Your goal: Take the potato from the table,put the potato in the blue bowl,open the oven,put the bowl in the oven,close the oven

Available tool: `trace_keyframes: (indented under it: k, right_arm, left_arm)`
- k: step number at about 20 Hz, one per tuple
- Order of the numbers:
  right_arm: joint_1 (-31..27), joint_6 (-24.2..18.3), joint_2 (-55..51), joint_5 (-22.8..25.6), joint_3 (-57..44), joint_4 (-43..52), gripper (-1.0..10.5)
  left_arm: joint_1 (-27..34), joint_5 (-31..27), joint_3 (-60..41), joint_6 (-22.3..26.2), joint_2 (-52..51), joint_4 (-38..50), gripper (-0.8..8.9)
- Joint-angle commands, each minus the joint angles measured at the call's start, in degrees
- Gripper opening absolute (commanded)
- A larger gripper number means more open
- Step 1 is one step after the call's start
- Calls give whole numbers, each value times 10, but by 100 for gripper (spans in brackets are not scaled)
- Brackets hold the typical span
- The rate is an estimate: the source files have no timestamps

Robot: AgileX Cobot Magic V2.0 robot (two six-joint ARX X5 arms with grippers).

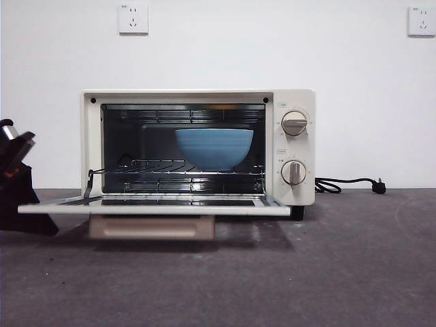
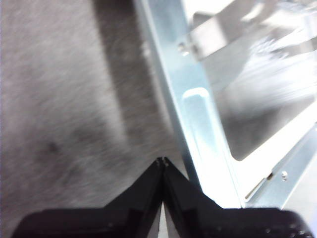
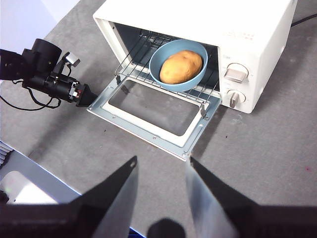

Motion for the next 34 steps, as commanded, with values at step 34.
trace_keyframes:
  k: [34]
  right_arm:
    - [1, 4, 1, 2, 2, -5, 158]
  left_arm:
    - [23, 55, 1, -257, -89, 311, -8]
